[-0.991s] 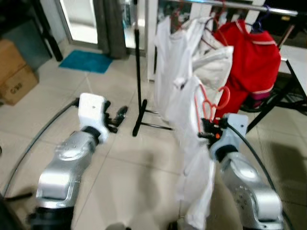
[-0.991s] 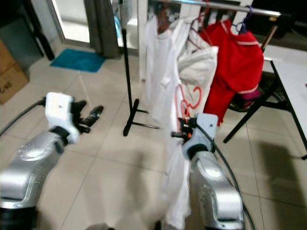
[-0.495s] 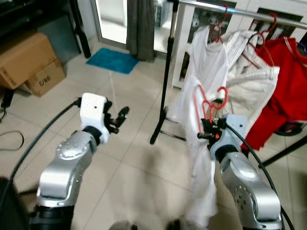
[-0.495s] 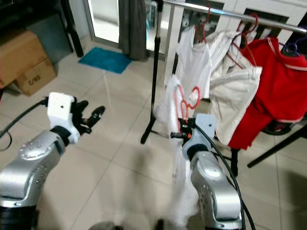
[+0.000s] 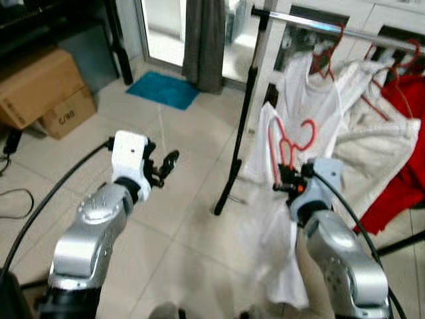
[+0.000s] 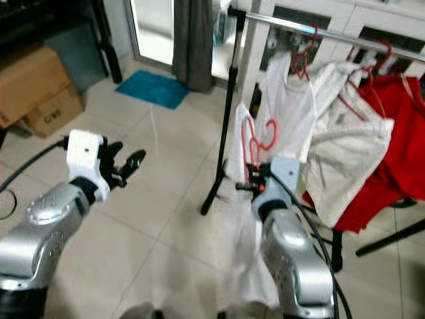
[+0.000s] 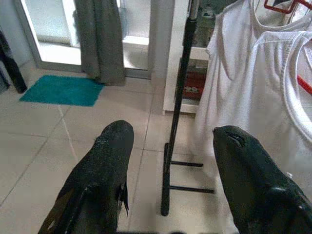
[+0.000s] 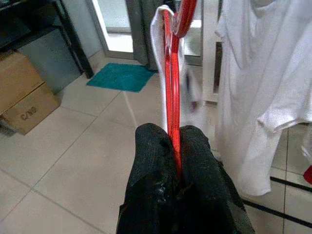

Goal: Hang hanger

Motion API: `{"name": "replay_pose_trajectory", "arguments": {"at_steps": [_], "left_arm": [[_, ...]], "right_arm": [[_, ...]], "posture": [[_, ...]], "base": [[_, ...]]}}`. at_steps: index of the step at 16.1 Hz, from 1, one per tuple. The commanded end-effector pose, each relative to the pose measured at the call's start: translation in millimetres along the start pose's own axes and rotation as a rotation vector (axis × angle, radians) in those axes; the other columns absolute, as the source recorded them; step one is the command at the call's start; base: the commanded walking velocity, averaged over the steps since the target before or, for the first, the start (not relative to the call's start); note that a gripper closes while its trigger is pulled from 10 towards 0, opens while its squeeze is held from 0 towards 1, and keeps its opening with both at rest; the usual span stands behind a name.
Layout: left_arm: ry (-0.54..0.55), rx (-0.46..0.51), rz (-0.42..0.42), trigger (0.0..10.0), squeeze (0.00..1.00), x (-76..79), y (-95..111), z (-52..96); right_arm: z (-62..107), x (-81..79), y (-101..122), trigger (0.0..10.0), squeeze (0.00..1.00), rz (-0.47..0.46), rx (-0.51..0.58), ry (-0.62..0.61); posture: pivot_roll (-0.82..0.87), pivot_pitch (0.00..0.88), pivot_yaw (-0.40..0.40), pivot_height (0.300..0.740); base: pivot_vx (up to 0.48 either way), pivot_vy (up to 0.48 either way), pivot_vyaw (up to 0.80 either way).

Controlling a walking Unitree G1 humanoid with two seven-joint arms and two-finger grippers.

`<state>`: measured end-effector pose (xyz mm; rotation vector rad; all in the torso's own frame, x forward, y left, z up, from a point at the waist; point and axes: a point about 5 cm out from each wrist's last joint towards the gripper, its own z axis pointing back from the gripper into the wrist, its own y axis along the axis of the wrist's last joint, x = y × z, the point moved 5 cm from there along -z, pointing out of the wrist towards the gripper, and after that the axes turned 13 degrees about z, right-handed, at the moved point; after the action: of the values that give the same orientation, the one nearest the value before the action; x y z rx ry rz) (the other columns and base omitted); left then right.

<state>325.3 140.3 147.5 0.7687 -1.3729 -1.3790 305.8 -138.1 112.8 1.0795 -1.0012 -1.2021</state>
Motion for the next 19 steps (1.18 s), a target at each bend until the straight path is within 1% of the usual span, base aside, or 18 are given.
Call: {"name": "replay_pose_trajectory", "arguments": {"at_steps": [1,2,5,6,11,16,19], "left_arm": [[-0.028,0.004,-0.007,10.0,0.0,9.9,1.0,-0.3],[-0.026,0.001,-0.006,10.0,0.0,9.6,-0.5,0.4],[-0.029,-0.004,-0.008,10.0,0.0,9.7,-1.6,-0.3],[-0.031,-0.002,-0.011,10.0,0.0,9.2,0.0,-1.9],[-0.042,-0.003,-0.024,10.0,0.0,10.6,0.6,-3.4],[-0.045,-0.005,-0.029,10.0,0.0,10.3,0.1,-4.2],[-0.06,-0.015,-0.042,10.0,0.0,13.3,-2.1,-3.8]], "right_arm": [[3.1,9.2,3.4,10.0,0.0,-0.019,0.005,-0.027],[3.5,8.6,2.7,10.0,0.0,-0.026,0.004,-0.018],[3.7,9.4,2.6,10.0,0.0,-0.009,0.006,-0.027],[2.5,10.8,4.0,10.0,0.0,0.013,0.01,-0.037],[0.6,11.0,6.2,10.0,0.0,0.013,0.016,-0.039],[-1.3,9.3,9.7,10.0,0.0,0.058,0.024,-0.034],[-4.4,16.9,17.3,10.0,0.0,0.077,0.04,-0.077]], "posture": [[-0.01,0.101,-0.031,0.74],[-0.01,0.102,-0.031,0.74],[-0.01,0.094,-0.026,0.74],[-0.01,0.093,-0.025,0.74],[0.0,0.086,-0.023,0.74],[-0.01,0.084,-0.027,0.74],[0.0,0.082,-0.027,0.74]], "base": [[0.398,0.0,0.0],[0.39,0.0,-0.8],[0.394,0.0,-0.8],[0.398,0.0,0.0],[0.392,0.0,0.0],[0.394,0.0,0.0],[0.394,0.0,0.0]]}}
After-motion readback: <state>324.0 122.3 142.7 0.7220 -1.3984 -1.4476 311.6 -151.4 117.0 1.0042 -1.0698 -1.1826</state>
